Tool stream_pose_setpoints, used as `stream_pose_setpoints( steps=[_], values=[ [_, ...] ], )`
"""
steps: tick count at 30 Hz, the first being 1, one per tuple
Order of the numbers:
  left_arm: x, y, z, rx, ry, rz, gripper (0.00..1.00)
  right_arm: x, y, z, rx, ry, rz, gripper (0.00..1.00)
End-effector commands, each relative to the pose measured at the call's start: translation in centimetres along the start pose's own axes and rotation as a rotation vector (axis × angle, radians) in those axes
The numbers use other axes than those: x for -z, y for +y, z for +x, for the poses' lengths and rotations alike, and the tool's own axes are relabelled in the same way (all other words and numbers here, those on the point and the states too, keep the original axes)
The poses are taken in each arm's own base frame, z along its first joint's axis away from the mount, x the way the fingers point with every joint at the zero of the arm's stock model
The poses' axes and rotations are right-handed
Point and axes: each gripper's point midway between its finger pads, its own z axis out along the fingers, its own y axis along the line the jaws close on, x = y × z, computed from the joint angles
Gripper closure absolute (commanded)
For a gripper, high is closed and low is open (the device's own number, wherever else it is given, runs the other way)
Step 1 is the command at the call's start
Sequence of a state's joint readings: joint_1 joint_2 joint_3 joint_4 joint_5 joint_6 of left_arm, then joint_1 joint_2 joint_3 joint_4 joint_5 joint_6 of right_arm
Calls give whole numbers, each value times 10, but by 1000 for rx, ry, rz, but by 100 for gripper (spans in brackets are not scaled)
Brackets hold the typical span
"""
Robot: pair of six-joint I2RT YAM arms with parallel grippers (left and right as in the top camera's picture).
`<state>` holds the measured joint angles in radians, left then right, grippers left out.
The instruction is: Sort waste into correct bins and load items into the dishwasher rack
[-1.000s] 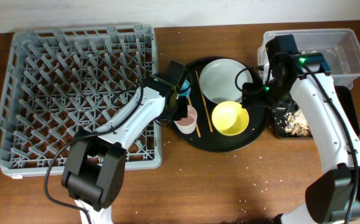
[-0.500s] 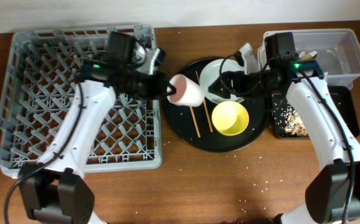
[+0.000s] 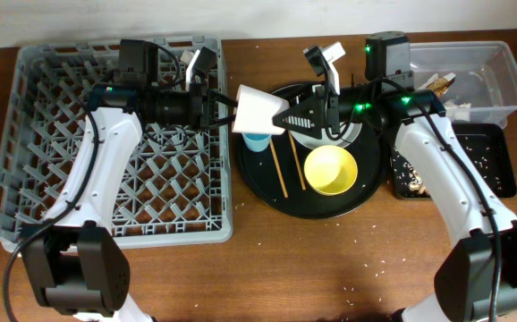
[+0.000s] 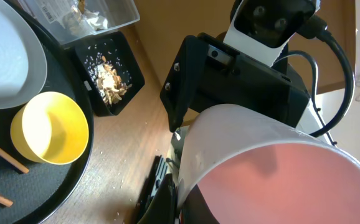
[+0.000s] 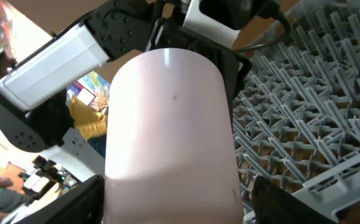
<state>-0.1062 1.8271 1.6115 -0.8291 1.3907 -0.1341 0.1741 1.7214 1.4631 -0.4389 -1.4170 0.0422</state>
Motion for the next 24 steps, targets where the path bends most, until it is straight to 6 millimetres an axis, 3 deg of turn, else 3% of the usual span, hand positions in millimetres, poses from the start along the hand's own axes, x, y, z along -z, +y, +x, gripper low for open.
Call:
stream_pose_setpoints(
  steps=[1, 5, 24],
  values=[
    [-1, -10, 0, -25, 9, 55, 100, -6, 2, 2, 13, 11, -24, 32],
    [-1, -10, 0, -24, 9, 54, 100, -6, 2, 2, 14, 11, -24, 44],
    [-1, -8, -1, -28, 7, 43, 99, -6, -3, 2, 10, 10, 3, 45]
  ],
)
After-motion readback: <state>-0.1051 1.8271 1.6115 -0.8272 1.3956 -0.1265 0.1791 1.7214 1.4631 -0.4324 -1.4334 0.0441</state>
